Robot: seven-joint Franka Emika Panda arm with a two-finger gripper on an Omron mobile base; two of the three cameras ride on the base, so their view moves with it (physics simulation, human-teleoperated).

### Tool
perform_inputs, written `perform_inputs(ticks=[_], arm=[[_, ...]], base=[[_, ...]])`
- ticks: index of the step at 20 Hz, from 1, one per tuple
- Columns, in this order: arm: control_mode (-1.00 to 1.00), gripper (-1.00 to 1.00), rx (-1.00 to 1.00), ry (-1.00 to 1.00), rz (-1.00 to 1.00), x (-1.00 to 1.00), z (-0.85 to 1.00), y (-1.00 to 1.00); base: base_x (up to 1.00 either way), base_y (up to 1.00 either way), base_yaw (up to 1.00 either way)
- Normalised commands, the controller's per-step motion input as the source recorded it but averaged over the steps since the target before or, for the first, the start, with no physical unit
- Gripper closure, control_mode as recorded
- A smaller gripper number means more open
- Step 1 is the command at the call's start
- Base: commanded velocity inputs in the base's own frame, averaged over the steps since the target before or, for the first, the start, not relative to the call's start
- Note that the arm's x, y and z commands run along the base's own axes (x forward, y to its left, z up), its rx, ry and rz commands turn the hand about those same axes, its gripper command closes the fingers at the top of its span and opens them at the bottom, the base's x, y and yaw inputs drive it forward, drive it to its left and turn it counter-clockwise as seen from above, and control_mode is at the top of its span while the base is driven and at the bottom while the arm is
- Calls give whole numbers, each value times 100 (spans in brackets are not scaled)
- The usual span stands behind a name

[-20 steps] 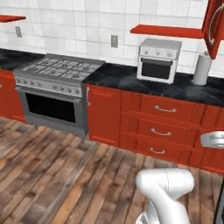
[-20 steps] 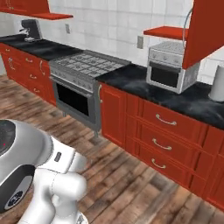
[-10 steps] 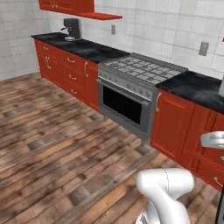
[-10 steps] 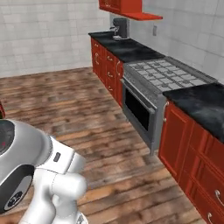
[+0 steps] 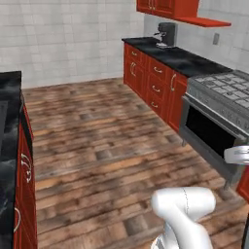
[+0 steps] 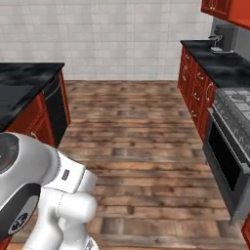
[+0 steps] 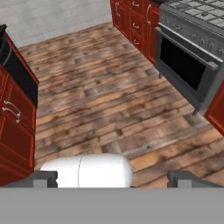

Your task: Move the glass cup from next to the sink to the open cabinet. Then, move the bowl with the potato to the fridge to clear the area for faucet cleaning.

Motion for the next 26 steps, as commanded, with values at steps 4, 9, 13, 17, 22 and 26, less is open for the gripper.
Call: perform_inputs(ticks=[4,9,13,17,22,26], arm=[[100,-100,0,0,0,0,0,0],[100,-100,0,0,0,0,0,0],[100,-100,0,0,0,0,0,0],[100,-100,0,0,0,0,0,0],[100,-100,0,0,0,0,0,0],[100,-100,0,0,0,0,0,0]], base=[[64,24,59],[34,15,58],[37,2,66],[47,6,57],[21,2,21],[-6,9,91]])
